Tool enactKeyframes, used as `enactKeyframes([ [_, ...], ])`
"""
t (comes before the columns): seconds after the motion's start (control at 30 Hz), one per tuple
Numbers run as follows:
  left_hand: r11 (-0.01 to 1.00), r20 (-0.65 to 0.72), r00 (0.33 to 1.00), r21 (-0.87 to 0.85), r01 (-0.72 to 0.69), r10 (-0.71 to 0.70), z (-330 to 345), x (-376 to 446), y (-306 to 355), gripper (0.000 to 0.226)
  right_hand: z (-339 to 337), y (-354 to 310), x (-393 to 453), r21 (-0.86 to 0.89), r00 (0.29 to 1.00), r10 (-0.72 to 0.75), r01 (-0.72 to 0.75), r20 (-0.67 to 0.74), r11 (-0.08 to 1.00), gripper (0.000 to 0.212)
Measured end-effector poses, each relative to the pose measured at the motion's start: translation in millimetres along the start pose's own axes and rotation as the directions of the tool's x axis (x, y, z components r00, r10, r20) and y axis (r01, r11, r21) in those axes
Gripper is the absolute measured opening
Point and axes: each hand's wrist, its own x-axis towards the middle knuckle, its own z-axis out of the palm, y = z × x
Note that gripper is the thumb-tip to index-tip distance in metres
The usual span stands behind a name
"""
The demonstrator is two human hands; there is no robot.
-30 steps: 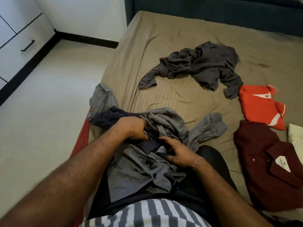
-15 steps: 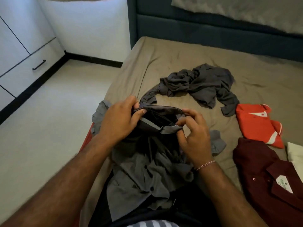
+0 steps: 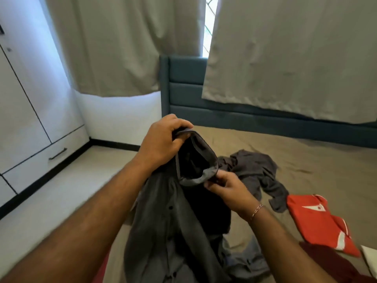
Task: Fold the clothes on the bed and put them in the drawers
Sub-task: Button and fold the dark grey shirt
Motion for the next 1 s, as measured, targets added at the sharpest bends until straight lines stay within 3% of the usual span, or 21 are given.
enactKeyframes([
  [0.07, 0.988, -0.029, 0.999, 0.152, 0.019, -0.015, -16, 13, 0, 0.020, -8, -18, 9, -0.147, 0.959, -0.139, 0.105, -0.246, 0.984, 0.018],
  [0.13, 0.978, -0.098, 0.995, 0.207, 0.008, 0.013, -38, 22, 2, 0.020, -25, -42, 12, -0.278, 0.880, -0.285, 0.185, -0.381, 0.943, 0.017],
  [0.23, 0.987, -0.307, 0.946, 0.146, -0.062, 0.105, -74, 30, 5, 0.017, -48, -79, 0, -0.451, 0.763, -0.570, 0.411, -0.306, 0.792, 0.018],
  [0.27, 0.988, -0.377, 0.919, 0.140, -0.066, 0.115, -82, 33, 3, 0.013, -52, -92, -5, -0.511, 0.784, -0.581, 0.415, -0.219, 0.753, 0.024],
  [0.33, 0.985, -0.418, 0.909, 0.162, 0.060, 0.013, -84, 40, -6, 0.009, -56, -104, -3, -0.724, 0.929, -0.368, 0.228, -0.038, 0.651, 0.038],
  [0.37, 0.962, -0.407, 0.909, 0.200, 0.187, -0.092, -80, 42, -15, 0.008, -56, -102, 1, -0.843, 0.979, -0.202, 0.113, 0.005, 0.526, 0.036],
  [0.4, 0.920, -0.395, 0.891, 0.215, 0.327, -0.225, -75, 43, -26, 0.006, -56, -99, 5, -0.881, 0.997, -0.076, 0.015, -0.023, 0.473, 0.029],
  [0.43, 0.876, -0.364, 0.853, 0.164, 0.454, -0.374, -68, 40, -37, 0.002, -54, -91, 6, -0.834, 0.997, -0.013, -0.052, -0.071, 0.550, 0.023],
  [0.5, 0.776, -0.221, 0.747, -0.102, 0.622, -0.627, -56, 32, -58, 0.009, -51, -73, 7, -0.474, 0.981, 0.037, -0.125, -0.190, 0.872, 0.018],
  [0.53, 0.690, -0.126, 0.684, -0.255, 0.677, -0.718, -51, 26, -66, 0.011, -50, -66, 5, -0.255, 0.966, 0.067, -0.132, -0.250, 0.958, 0.017],
  [0.6, 0.547, 0.004, 0.591, -0.374, 0.749, -0.807, -39, 7, -73, 0.012, -44, -54, 2, -0.014, 0.940, 0.121, -0.132, -0.319, 0.991, 0.016],
  [0.63, 0.591, -0.032, 0.610, -0.290, 0.753, -0.792, -30, -2, -70, 0.020, -40, -52, 5, 0.013, 0.929, 0.123, -0.127, -0.348, 0.992, 0.016],
  [0.7, 0.778, -0.240, 0.752, -0.025, 0.628, -0.614, -1, -38, -50, 0.027, -29, -46, 9, -0.054, 0.910, 0.106, -0.139, -0.401, 0.989, 0.015],
  [0.73, 0.849, -0.264, 0.817, -0.016, 0.527, -0.512, 17, -60, -33, 0.024, -22, -45, 11, -0.100, 0.907, 0.087, -0.140, -0.412, 0.985, 0.016],
  [0.8, 0.858, -0.067, 0.862, -0.164, 0.486, -0.502, 56, -102, 3, 0.027, -7, -41, 13, -0.186, 0.908, 0.064, -0.154, -0.415, 0.970, 0.017],
  [0.83, 0.756, 0.083, 0.806, -0.303, 0.580, -0.586, 73, -122, 19, 0.040, 4, -36, 10, -0.231, 0.913, 0.065, -0.170, -0.402, 0.958, 0.013],
  [0.87, 0.589, 0.225, 0.713, -0.429, 0.685, -0.664, 85, -137, 27, 0.053, 15, -31, 7, -0.294, 0.923, 0.056, -0.178, -0.380, 0.939, 0.008],
  [0.9, 0.348, 0.393, 0.586, -0.528, 0.775, -0.709, 92, -149, 29, 0.065, 27, -26, 0, -0.362, 0.936, 0.047, -0.182, -0.349, 0.914, 0.004],
  [0.93, 0.074, 0.572, 0.455, -0.565, 0.822, -0.683, 96, -159, 28, 0.075, 40, -20, -9, -0.419, 0.950, 0.052, -0.185, -0.309, 0.889, 0.005],
  [0.97, -0.150, 0.703, 0.385, -0.571, 0.807, -0.598, 96, -166, 24, 0.079, 53, -15, -18, -0.468, 0.965, 0.056, -0.174, -0.255, 0.866, 0.009],
  [1.0, -0.286, 0.753, 0.367, -0.579, 0.763, -0.545, 98, -176, 22, 0.074, 66, -7, -32, -0.504, 0.979, 0.074, -0.163, -0.191, 0.848, 0.014],
])
